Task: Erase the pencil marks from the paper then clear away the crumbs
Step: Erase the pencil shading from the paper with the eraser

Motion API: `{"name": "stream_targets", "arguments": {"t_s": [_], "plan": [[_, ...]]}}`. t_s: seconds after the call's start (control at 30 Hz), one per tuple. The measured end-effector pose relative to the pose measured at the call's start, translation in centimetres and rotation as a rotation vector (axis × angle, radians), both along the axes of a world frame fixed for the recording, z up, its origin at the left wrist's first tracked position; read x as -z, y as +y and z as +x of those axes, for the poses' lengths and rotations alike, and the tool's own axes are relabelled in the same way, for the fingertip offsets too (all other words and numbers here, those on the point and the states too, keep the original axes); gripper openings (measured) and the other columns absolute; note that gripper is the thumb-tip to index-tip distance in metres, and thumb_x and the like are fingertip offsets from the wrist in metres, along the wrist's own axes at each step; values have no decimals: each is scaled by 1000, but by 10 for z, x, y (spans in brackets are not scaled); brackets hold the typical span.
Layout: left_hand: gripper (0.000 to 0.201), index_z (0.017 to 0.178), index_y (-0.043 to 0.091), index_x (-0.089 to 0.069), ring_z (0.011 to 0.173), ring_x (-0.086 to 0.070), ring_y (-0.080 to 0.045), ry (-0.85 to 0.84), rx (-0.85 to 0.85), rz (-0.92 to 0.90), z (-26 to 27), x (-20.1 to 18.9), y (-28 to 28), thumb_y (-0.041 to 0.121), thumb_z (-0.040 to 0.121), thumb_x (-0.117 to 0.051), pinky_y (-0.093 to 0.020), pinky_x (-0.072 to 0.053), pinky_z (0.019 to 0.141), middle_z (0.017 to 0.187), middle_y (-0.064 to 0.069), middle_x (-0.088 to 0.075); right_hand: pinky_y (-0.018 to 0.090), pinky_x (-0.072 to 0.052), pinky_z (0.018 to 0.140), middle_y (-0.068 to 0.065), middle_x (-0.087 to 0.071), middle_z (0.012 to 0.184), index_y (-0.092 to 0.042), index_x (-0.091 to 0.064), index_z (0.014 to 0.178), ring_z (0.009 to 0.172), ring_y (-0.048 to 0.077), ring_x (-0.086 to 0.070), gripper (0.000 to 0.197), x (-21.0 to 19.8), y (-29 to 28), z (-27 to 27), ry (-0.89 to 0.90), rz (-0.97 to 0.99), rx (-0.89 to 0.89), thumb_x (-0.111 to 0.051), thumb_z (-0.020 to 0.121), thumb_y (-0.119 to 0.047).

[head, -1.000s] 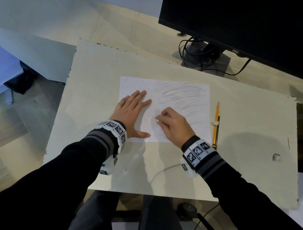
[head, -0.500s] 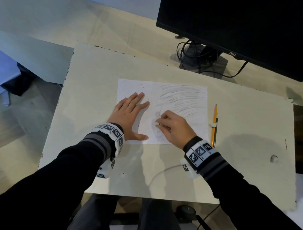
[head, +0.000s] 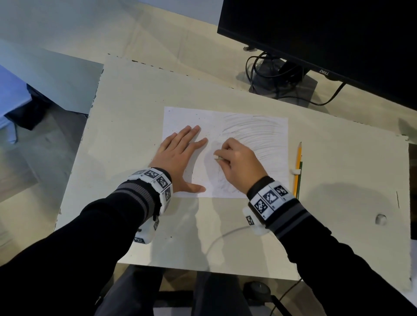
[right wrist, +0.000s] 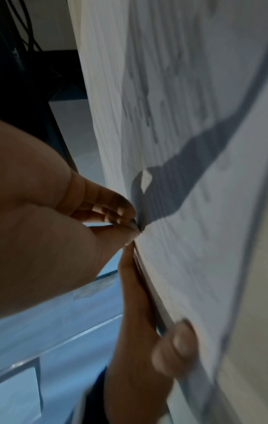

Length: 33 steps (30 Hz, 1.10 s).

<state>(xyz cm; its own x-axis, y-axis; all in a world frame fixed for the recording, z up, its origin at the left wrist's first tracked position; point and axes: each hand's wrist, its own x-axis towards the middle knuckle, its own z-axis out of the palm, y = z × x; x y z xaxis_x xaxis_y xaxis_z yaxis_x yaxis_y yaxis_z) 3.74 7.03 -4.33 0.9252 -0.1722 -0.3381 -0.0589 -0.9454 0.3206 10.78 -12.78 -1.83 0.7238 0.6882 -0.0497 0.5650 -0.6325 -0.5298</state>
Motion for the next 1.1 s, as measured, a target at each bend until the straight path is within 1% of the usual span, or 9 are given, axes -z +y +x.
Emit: {"name": "stream_targets", "arguments": {"t_s": [0.1, 0.2, 0.3, 0.4, 0.47, 0.63, 0.8, 0.97, 1.1], "plan": [[126, 156, 31, 1, 147, 25, -11, -7, -3, 5, -1, 1, -1, 86, 60, -60, -34, 14, 119, 162, 7, 24, 36, -55, 64, 8, -59, 89, -1, -74, 98, 68, 24, -59, 12, -4, -3, -3, 41, -28, -63, -71, 86, -4], [126, 157, 31, -1, 148, 24, -11, -5, -7, -12, -1, 0, -1, 85, 60, -63, -33, 14, 119, 162, 7, 22, 36, -55, 69, 6, -59, 89, -2, -75, 98, 73, 20, -59, 13, -4, 7, 22, -4, -19, 6, -70, 88, -9], [127, 157, 32, -1, 148, 24, -11, -1, -10, -21, -1, -1, 0, 85, 60, -63, -34, 13, 120, 162, 7, 22, 38, -55, 70, 7, -59, 91, -4, -75, 97, 74, 21, -59, 12, -2, 12, 31, -46, 4, 50, -69, 88, -8], [127, 156, 31, 3, 147, 25, -12, 2, -1, 0, 0, 0, 0, 86, 61, -61, -35, 13, 120, 162, 6, 25, 37, -54, 66, 8, -58, 90, -2, -73, 97, 71, 23, -58, 11, -5, 3, 13, -26, -37, -68, -69, 87, -4], [127, 156, 32, 5, 147, 26, -12, 4, -5, 7, 0, 0, 0, 86, 61, -60, -34, 15, 120, 161, 6, 26, 38, -54, 66, 8, -59, 90, -1, -73, 97, 71, 24, -59, 11, -10, 1, 16, -11, -67, -133, -69, 88, -4], [127, 156, 33, 5, 147, 26, -12, 4, -4, -3, 0, -1, 0, 86, 61, -61, -35, 14, 120, 161, 7, 25, 38, -55, 74, 6, -61, 93, -4, -75, 100, 78, 23, -60, 14, -9, 21, 54, -78, -75, -7, -67, 90, -9], [127, 155, 34, 7, 146, 28, -11, 5, -10, -1, 0, 0, -1, 86, 61, -60, -33, 18, 118, 160, 8, 28, 37, -54, 74, 5, -60, 95, -5, -74, 101, 79, 22, -60, 14, -16, 6, 32, 6, -120, -117, -66, 91, -10], [128, 155, 36, 8, 147, 26, -11, 7, -14, -10, 0, 0, -1, 86, 60, -62, -34, 16, 119, 161, 8, 27, 38, -54, 75, 7, -60, 94, -4, -75, 102, 79, 24, -61, 15, -14, 26, 64, -62, -121, -37, -65, 91, -9], [129, 154, 37, 12, 146, 29, -11, 5, -16, -3, 0, 2, -1, 86, 60, -61, -33, 17, 118, 160, 8, 29, 32, -53, 74, 4, -60, 96, -6, -74, 103, 78, 21, -60, 15, -14, 14, 41, -17, -127, -101, -65, 91, -8]]}}
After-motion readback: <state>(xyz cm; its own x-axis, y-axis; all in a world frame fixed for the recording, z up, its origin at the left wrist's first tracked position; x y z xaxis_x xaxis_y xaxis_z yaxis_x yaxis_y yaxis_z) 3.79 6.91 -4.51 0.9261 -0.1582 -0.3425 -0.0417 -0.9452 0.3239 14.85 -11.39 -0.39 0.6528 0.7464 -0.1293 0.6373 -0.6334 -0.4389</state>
